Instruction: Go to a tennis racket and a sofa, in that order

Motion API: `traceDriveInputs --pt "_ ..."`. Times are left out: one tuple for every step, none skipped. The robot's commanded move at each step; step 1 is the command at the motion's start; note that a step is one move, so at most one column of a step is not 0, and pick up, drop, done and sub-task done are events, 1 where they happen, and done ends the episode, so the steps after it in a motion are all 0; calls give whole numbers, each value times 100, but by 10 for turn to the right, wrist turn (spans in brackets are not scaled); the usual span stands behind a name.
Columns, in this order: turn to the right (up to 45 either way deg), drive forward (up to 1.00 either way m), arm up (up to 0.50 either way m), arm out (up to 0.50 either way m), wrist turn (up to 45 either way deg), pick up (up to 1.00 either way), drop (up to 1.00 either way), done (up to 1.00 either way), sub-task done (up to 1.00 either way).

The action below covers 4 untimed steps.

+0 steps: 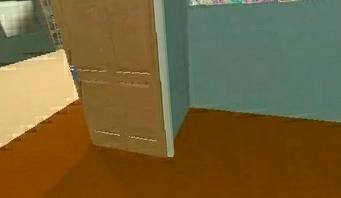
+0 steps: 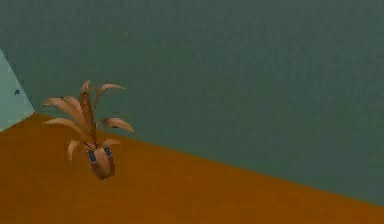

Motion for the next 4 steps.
traceDriveInputs --pt "-180 0 0 0 0 0 0 0 0" --pt "0 65 0 0 0 0 0 0 0" --pt "-360 0 0 0 0 0 0 0 0" --pt "0 100 0 0 0 0 0 0 0"
